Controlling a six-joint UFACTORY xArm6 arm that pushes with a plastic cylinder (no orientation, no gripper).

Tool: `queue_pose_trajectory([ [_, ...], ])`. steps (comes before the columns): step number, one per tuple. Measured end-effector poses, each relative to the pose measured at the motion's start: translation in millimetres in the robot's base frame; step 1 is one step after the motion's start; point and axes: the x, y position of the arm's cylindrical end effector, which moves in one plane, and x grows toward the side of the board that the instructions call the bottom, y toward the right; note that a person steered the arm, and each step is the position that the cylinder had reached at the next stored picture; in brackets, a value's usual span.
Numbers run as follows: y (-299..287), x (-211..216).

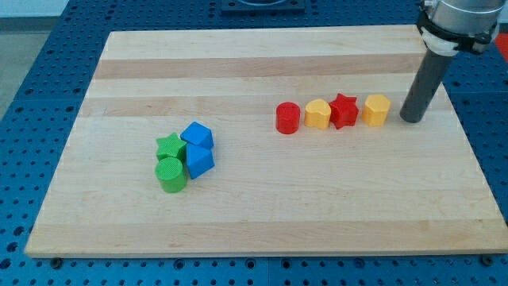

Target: Push the blue cube towards the right of the blue triangle

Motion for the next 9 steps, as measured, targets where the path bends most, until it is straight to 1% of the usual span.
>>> queue_pose_trajectory([
  [3, -41, 0],
  [4, -32, 4],
  [5, 1, 28],
  [6, 7, 38],
  [7, 22, 60],
  [8, 2, 123],
  [9, -84, 173],
])
